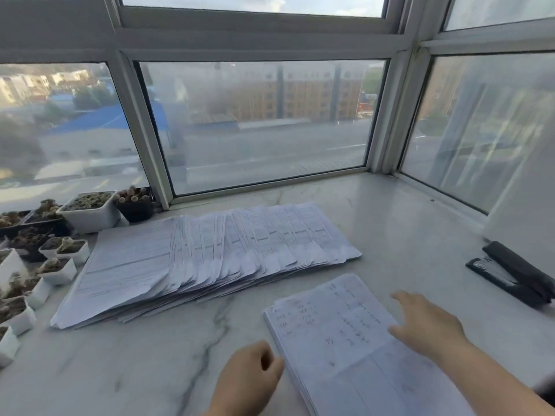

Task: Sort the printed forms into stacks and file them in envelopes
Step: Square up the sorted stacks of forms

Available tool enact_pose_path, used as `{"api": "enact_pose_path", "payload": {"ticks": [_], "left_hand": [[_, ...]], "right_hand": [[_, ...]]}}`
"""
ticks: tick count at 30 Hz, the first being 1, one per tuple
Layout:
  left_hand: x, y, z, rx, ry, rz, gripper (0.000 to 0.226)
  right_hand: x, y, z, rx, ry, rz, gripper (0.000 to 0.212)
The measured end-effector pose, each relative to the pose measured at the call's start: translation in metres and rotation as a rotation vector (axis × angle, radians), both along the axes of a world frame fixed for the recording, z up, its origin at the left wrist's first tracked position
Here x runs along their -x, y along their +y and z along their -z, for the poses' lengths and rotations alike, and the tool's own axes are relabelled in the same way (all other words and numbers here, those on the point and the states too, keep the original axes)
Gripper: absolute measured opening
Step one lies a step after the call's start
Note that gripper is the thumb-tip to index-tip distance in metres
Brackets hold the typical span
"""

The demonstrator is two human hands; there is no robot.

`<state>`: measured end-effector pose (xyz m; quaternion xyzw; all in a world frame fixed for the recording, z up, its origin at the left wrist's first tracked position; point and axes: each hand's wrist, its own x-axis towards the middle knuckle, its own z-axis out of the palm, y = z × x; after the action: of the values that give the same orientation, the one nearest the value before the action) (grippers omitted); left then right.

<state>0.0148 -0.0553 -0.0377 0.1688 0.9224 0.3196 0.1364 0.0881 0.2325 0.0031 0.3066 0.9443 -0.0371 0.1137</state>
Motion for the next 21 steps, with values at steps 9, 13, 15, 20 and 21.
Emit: {"api": "enact_pose_path", "payload": {"ticks": [9,13,15,20,21], "left_hand": [[0.128,0.026,0.000,-0.084,0.460,0.031,0.034],[0.164,0.045,0.018,0.150,0.455,0.043,0.066],[0.170,0.043,0.032,0.179,0.431,-0.004,0.072],[0.163,0.034,0.051,-0.076,0.598,-0.130,0.053],[0.163,0.035,0.053,-0.069,0.628,-0.119,0.051]], "right_hand": [[0.125,0.009,0.026,0.708,0.427,0.174,0.027],[0.167,0.040,0.037,0.507,0.511,0.265,0.034],[0.181,0.060,0.038,0.411,0.478,0.332,0.042],[0.211,0.097,0.034,0.301,0.321,0.401,0.034],[0.220,0.099,0.034,0.339,0.306,0.400,0.038]]}}
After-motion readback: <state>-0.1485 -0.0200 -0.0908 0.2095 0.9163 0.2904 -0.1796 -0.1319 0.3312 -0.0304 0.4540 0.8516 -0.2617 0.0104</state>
